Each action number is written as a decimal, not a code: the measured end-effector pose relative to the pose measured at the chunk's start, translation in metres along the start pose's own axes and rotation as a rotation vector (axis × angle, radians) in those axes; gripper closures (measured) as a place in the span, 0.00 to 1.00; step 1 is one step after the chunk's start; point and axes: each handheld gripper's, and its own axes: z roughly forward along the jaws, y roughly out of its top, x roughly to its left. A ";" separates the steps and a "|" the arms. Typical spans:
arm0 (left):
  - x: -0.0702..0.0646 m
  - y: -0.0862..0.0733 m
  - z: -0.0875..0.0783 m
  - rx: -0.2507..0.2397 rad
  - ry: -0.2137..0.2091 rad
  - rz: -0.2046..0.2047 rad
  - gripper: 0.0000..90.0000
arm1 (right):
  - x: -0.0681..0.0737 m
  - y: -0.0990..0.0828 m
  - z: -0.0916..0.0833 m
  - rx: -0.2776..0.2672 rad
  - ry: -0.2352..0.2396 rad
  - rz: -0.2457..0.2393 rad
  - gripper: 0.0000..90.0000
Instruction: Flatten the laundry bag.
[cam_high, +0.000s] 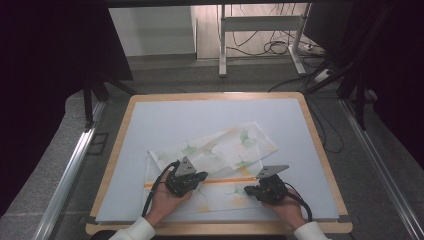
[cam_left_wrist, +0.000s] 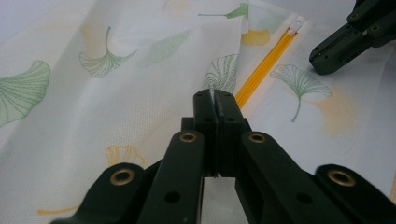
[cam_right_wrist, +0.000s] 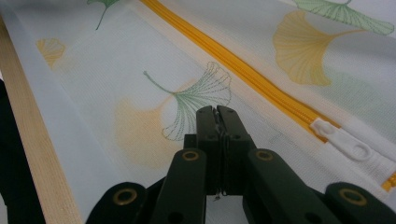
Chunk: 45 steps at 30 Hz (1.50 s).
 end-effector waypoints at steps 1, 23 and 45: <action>0.000 0.000 0.000 -0.004 0.002 0.000 1.00 | 0.000 0.000 0.000 0.000 0.000 0.000 0.98; 0.031 0.012 0.003 -0.070 0.039 -0.088 1.00 | -0.001 0.000 0.000 -0.004 0.005 0.003 0.98; 0.061 0.014 0.004 -0.067 0.102 -0.120 1.00 | -0.002 -0.001 0.000 -0.009 0.009 0.003 0.98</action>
